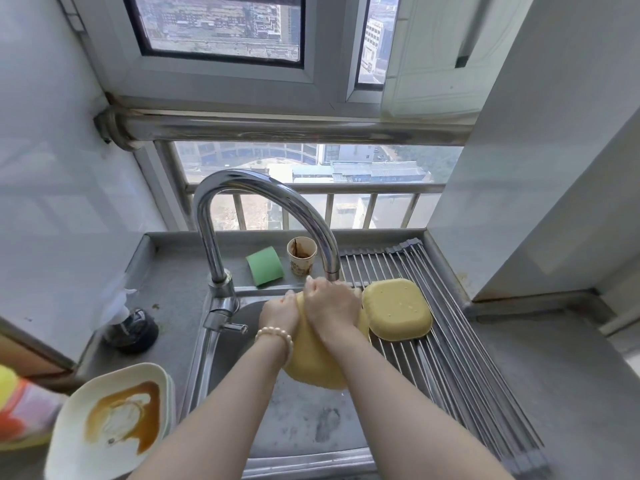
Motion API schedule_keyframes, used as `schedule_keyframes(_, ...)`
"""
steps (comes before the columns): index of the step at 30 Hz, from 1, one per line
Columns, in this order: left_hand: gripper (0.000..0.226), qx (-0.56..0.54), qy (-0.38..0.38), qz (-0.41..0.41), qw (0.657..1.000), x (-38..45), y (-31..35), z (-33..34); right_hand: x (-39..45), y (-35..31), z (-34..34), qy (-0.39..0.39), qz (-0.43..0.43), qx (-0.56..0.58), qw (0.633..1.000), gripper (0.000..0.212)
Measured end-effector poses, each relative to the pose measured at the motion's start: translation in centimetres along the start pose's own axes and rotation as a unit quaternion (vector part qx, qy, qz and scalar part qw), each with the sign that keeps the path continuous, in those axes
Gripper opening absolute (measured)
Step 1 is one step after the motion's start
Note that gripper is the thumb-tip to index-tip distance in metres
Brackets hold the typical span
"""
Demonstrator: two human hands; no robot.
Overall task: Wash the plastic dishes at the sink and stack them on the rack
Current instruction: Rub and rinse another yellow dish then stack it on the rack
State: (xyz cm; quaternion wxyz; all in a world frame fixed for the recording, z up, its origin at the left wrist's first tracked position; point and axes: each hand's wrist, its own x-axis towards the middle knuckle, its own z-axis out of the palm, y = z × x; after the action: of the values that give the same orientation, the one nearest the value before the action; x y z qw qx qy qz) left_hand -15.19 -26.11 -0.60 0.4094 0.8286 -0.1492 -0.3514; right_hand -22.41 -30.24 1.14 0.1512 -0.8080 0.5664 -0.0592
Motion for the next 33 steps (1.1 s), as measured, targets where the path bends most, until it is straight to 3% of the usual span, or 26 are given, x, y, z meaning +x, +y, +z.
schedule_keyframes(3,0.040,-0.088,-0.005,-0.090,0.992,0.9,-0.2,0.1,-2.1,-0.5,0.3,0.035,-0.028,-0.067,0.997,0.056)
schedule_keyframes(7,0.045,-0.139,-0.004,-0.139,0.980,0.5,-0.8,0.4,-1.7,0.5,-1.0,-0.076,0.048,-0.047,0.995,0.075)
schedule_keyframes(11,0.049,-0.152,0.026,-0.142,0.978,0.0,-1.1,0.4,2.3,2.2,-1.5,-0.160,0.085,0.049,0.982,0.066)
schedule_keyframes(13,0.054,-0.138,0.020,-0.118,0.983,-0.4,-0.5,-0.1,3.1,2.6,-1.7,-0.208,0.066,0.058,0.974,0.055)
schedule_keyframes(16,0.067,0.049,-0.011,0.015,0.999,-1.6,0.0,-0.5,3.9,2.9,-1.4,-0.227,0.045,0.066,0.971,0.043)
schedule_keyframes(18,0.075,0.159,-0.018,0.094,0.983,-1.9,-0.4,-0.6,4.1,3.0,-1.4,-0.227,0.037,0.079,0.970,0.039)
schedule_keyframes(20,0.074,0.188,-0.002,0.135,0.973,-1.5,-0.4,-0.7,3.9,3.2,-0.9,-0.202,0.043,0.091,0.974,0.037)
schedule_keyframes(22,0.065,0.133,0.015,0.134,0.982,-1.2,0.0,-0.7,3.3,3.2,-0.4,-0.135,0.070,0.138,0.979,0.036)
schedule_keyframes(25,0.057,-0.069,0.025,0.026,0.997,-0.9,0.1,-0.6,0.9,1.8,0.1,-0.015,0.088,0.160,0.983,0.045)
schedule_keyframes(29,0.055,-0.189,0.060,-0.066,0.978,-0.3,-1.3,-0.5,-2.6,1.3,1.6,-0.031,0.077,0.088,0.993,0.074)
schedule_keyframes(33,0.068,-0.221,0.072,-0.115,0.966,0.0,-2.7,-0.3,-1.0,3.3,1.5,-0.054,0.120,0.189,0.973,0.062)
